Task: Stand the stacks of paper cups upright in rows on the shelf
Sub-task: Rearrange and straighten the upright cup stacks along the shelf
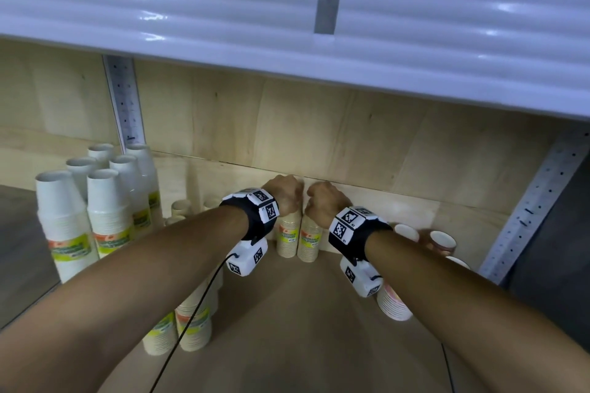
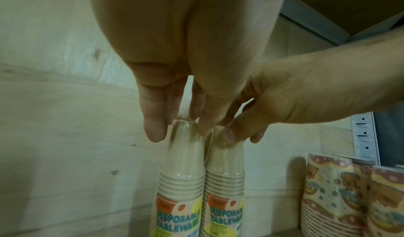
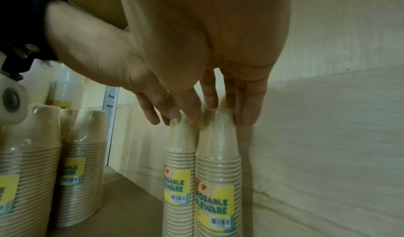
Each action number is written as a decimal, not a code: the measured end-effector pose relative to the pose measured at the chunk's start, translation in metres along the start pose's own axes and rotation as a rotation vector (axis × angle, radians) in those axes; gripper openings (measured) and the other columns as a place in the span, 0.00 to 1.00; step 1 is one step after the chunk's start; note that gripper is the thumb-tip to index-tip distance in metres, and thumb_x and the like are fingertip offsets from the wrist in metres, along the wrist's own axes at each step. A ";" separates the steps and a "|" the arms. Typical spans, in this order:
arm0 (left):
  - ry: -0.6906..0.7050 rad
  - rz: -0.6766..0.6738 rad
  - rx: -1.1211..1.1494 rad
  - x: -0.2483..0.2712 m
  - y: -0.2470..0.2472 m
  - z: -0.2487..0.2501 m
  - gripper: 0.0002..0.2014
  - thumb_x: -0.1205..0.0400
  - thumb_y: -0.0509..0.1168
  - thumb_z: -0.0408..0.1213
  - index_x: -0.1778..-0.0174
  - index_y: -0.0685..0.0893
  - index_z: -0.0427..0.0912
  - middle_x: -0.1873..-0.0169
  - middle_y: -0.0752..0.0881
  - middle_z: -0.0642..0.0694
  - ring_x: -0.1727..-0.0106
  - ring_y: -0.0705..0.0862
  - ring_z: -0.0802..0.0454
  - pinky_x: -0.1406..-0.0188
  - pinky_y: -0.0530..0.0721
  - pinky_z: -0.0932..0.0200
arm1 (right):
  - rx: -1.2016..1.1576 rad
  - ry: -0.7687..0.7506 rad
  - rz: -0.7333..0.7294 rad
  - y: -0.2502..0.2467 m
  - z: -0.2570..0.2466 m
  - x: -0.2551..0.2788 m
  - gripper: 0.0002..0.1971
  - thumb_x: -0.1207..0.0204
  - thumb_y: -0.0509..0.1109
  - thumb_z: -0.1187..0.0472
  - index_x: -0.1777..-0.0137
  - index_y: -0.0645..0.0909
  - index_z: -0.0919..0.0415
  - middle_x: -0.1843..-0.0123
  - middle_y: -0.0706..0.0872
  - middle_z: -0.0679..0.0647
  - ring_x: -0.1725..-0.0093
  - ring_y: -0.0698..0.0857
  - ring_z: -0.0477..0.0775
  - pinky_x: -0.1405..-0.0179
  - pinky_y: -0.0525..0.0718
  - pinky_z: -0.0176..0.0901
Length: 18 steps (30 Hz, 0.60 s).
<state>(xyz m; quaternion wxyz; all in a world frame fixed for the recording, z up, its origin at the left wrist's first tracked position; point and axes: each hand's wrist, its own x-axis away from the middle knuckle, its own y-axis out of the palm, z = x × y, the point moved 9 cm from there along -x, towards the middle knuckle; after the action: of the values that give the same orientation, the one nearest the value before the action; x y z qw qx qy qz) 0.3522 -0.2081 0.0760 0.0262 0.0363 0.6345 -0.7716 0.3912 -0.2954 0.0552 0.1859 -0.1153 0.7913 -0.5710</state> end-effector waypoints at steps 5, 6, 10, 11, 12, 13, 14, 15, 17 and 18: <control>-0.045 -0.056 0.085 0.018 -0.013 -0.007 0.20 0.21 0.70 0.36 0.31 0.81 0.44 0.35 0.82 0.42 0.38 0.83 0.42 0.41 0.84 0.50 | 0.076 -0.012 0.029 -0.024 -0.012 0.016 0.16 0.23 0.67 0.56 0.36 0.81 0.56 0.32 0.76 0.56 0.35 0.80 0.61 0.41 0.82 0.52; -0.054 -0.056 0.097 0.022 -0.019 -0.009 0.22 0.21 0.71 0.37 0.30 0.80 0.44 0.34 0.81 0.43 0.37 0.83 0.43 0.41 0.84 0.52 | 0.081 -0.027 0.033 -0.029 -0.016 0.020 0.17 0.23 0.68 0.55 0.35 0.81 0.57 0.33 0.76 0.57 0.35 0.80 0.61 0.41 0.83 0.53; -0.078 -0.062 0.089 0.040 -0.038 -0.015 0.25 0.22 0.74 0.41 0.28 0.79 0.46 0.31 0.78 0.45 0.36 0.81 0.46 0.49 0.78 0.59 | 0.094 -0.101 0.019 -0.038 -0.045 0.031 0.18 0.22 0.69 0.52 0.35 0.82 0.57 0.35 0.79 0.57 0.36 0.81 0.60 0.41 0.84 0.53; -0.076 -0.064 0.070 0.046 -0.042 -0.017 0.25 0.23 0.74 0.42 0.28 0.79 0.47 0.31 0.77 0.46 0.35 0.80 0.47 0.48 0.77 0.59 | 0.084 -0.118 0.011 -0.040 -0.054 0.033 0.18 0.23 0.69 0.52 0.35 0.82 0.56 0.35 0.81 0.56 0.37 0.82 0.59 0.42 0.84 0.53; -0.075 -0.071 0.048 0.053 -0.047 -0.019 0.25 0.23 0.74 0.42 0.29 0.80 0.48 0.31 0.76 0.47 0.34 0.79 0.47 0.47 0.77 0.59 | 0.074 -0.142 -0.004 -0.041 -0.063 0.037 0.18 0.25 0.70 0.53 0.36 0.83 0.56 0.37 0.83 0.55 0.39 0.83 0.58 0.43 0.85 0.52; -0.077 -0.081 0.027 0.060 -0.051 -0.021 0.24 0.22 0.73 0.43 0.29 0.80 0.48 0.32 0.76 0.48 0.34 0.79 0.47 0.47 0.76 0.59 | 0.067 -0.170 -0.025 -0.040 -0.074 0.041 0.18 0.26 0.71 0.54 0.36 0.83 0.56 0.38 0.85 0.55 0.41 0.84 0.57 0.44 0.86 0.51; -0.078 -0.093 0.005 0.068 -0.056 -0.023 0.23 0.22 0.73 0.43 0.30 0.81 0.48 0.33 0.77 0.48 0.34 0.78 0.48 0.48 0.75 0.60 | 0.061 -0.196 -0.042 -0.039 -0.084 0.045 0.18 0.27 0.71 0.54 0.38 0.84 0.56 0.40 0.86 0.54 0.42 0.85 0.57 0.45 0.86 0.51; -0.079 -0.106 -0.014 0.075 -0.060 -0.026 0.21 0.22 0.73 0.43 0.32 0.82 0.47 0.35 0.78 0.48 0.36 0.79 0.48 0.49 0.75 0.60 | 0.054 -0.217 -0.054 -0.039 -0.094 0.050 0.17 0.28 0.72 0.53 0.40 0.85 0.56 0.42 0.87 0.54 0.44 0.86 0.57 0.46 0.86 0.50; -0.090 -0.121 -0.034 0.091 -0.070 -0.035 0.18 0.22 0.73 0.42 0.37 0.86 0.45 0.42 0.80 0.49 0.41 0.79 0.50 0.50 0.77 0.59 | 0.032 -0.254 -0.088 -0.035 -0.113 0.058 0.15 0.27 0.73 0.52 0.42 0.85 0.56 0.45 0.88 0.53 0.46 0.86 0.57 0.48 0.86 0.48; -0.103 -0.123 -0.034 0.099 -0.075 -0.042 0.15 0.22 0.74 0.41 0.40 0.88 0.44 0.46 0.82 0.50 0.44 0.79 0.51 0.53 0.78 0.60 | 0.022 -0.275 -0.114 -0.032 -0.124 0.063 0.15 0.27 0.73 0.53 0.43 0.86 0.56 0.46 0.88 0.54 0.46 0.86 0.57 0.50 0.86 0.46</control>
<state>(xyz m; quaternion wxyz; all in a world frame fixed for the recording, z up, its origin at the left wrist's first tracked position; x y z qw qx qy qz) 0.2478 -0.1519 0.1326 0.0118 -0.0428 0.6465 -0.7616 0.2804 -0.2243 0.1096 0.2611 -0.2350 0.7442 -0.5682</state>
